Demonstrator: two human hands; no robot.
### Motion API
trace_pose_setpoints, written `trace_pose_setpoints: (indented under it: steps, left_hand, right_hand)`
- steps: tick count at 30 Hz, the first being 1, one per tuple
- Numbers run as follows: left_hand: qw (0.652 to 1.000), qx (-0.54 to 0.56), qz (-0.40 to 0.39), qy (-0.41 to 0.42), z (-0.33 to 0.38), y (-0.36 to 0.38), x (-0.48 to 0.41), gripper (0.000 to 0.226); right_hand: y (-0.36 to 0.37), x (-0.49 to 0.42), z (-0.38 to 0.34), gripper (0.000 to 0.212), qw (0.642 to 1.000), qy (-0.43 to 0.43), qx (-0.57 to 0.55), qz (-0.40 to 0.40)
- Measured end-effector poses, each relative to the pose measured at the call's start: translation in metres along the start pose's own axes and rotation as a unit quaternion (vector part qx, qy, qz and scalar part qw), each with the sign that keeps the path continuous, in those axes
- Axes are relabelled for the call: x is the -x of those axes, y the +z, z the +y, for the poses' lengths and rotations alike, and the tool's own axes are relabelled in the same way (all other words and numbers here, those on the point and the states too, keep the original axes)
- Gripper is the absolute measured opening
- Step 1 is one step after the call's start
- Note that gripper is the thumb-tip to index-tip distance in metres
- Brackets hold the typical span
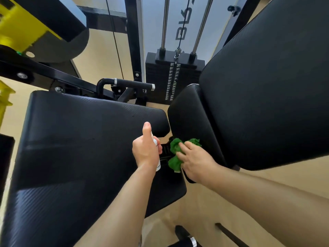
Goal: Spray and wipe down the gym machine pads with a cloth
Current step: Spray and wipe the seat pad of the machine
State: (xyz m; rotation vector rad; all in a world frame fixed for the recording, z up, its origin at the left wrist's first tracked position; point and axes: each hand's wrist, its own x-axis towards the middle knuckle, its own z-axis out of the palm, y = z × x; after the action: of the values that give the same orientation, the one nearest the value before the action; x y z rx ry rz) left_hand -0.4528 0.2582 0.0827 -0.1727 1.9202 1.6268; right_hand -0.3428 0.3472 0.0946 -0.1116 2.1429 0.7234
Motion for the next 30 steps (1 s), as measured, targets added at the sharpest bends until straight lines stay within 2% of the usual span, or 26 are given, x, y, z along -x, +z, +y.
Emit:
trace_pose_setpoints:
  steps: [2,6,9,13,17,19,22,26,28,30]
  left_hand:
    - [1.000,-0.003,-0.007,0.011,0.004,0.000,0.003,0.070]
    - [0.999,0.007,-0.006,0.049,0.005,0.000,-0.002,0.072]
    - [0.999,0.019,-0.002,0.041,-0.008,0.002,-0.001,0.071]
    - [1.000,0.014,0.005,0.007,-0.028,0.007,0.017,0.069]
    - [1.000,0.026,0.002,-0.008,-0.030,0.009,0.038,0.070]
    - [1.000,0.028,-0.002,-0.009,-0.026,0.011,0.047,0.070]
    - [0.999,0.043,0.002,-0.007,-0.016,0.017,0.050,0.070]
    - [0.999,0.041,0.002,0.007,-0.008,0.023,0.037,0.068]
    - [0.999,0.035,-0.002,0.013,-0.008,0.025,0.030,0.068]
    - [0.999,0.031,0.003,0.021,-0.010,0.024,0.023,0.068]
  right_hand:
    - [-0.010,-0.006,0.028,0.047,1.000,0.003,-0.022,0.009]
    - [-0.044,-0.041,0.121,0.044,0.984,0.136,-0.087,0.071]
    - [-0.047,-0.054,0.135,0.044,0.974,0.191,-0.083,0.091]
    - [-0.012,0.001,0.070,0.049,0.982,0.137,-0.071,0.107]
    - [0.012,0.079,0.025,0.050,0.994,0.033,-0.088,0.048]
    - [0.013,0.088,0.023,0.050,0.995,0.016,-0.087,0.036]
    - [-0.002,0.064,0.050,0.048,0.994,0.041,-0.092,0.040]
    - [-0.031,-0.004,0.114,0.046,0.979,0.150,-0.110,0.080]
    - [-0.042,-0.043,0.132,0.047,0.976,0.187,-0.084,0.068]
    - [-0.049,-0.075,0.128,0.047,0.979,0.189,-0.050,0.064]
